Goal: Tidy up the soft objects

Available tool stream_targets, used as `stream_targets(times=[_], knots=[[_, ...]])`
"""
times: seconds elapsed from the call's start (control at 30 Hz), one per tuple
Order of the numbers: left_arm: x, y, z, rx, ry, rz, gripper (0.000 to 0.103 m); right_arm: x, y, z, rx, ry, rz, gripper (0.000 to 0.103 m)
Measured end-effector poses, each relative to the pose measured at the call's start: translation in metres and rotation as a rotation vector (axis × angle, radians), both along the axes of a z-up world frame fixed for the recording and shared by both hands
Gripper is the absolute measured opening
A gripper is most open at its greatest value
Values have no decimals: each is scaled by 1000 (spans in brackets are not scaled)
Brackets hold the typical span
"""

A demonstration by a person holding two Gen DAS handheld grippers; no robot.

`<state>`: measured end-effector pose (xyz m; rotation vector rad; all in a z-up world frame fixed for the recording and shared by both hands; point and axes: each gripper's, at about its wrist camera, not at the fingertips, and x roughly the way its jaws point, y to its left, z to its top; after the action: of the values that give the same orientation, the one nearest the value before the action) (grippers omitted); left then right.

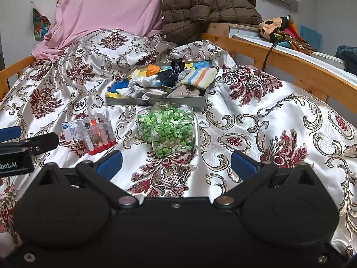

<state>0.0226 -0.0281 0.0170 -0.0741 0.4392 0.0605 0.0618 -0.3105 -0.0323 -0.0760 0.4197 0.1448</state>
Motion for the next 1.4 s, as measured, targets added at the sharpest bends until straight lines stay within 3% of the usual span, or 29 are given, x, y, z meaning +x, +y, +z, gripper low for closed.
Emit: stream_targets(times=[1.4], knots=[[-1, 0, -2, -2, 13, 3, 102, -1, -1, 0, 3, -1, -7, 102]])
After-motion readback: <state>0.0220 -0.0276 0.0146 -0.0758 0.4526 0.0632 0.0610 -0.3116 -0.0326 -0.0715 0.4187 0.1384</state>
